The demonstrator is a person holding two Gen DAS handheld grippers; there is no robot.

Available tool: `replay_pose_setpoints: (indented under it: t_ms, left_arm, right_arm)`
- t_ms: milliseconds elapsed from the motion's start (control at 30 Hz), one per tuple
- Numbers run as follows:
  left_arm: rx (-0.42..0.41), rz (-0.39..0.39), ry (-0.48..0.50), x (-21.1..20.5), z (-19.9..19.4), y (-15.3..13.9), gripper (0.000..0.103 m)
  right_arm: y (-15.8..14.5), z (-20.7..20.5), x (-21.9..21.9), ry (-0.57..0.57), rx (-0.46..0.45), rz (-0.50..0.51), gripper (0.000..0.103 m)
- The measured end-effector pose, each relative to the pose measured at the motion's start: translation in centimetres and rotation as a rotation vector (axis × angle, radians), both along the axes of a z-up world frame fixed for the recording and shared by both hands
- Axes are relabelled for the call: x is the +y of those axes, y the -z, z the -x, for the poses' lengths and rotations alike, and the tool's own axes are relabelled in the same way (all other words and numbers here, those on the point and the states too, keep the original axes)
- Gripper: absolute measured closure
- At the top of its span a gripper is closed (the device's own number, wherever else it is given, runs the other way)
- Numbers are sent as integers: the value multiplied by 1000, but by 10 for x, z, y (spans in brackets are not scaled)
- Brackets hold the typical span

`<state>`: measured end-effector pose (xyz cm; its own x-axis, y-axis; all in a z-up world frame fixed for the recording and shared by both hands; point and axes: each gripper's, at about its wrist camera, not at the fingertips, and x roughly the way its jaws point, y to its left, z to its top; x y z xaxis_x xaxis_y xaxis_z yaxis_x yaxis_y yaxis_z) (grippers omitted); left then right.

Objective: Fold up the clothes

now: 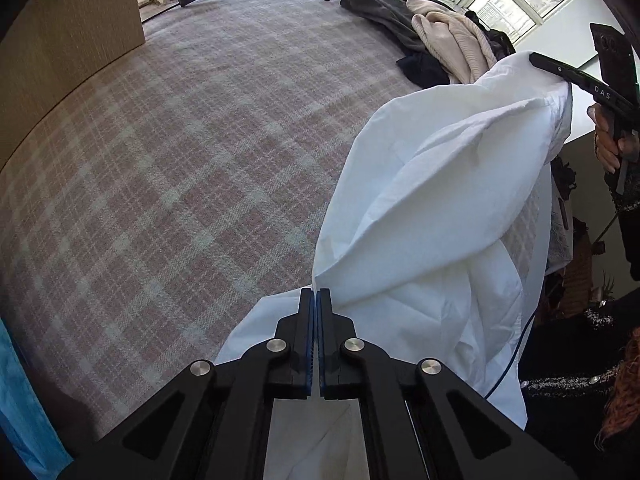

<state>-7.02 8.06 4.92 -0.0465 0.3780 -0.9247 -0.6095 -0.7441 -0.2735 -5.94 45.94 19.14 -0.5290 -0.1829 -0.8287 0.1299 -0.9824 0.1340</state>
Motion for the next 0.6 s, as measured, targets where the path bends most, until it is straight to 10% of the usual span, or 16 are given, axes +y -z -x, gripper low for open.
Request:
replay_pose_setpoints:
  t_ms: [167, 500, 600]
  left_arm:
    - [100, -18, -34, -13, -55, -51, 102]
    - [86, 18, -165, -46, -103, -41, 102]
    - [107, 40, -198, -41, -101, -36, 102]
  right_arm:
    - [32, -5, 13, -33, -146, 214, 89]
    - [82, 22, 33, -90, -274, 436, 76]
    - [78, 35, 29, -88, -225, 440, 99]
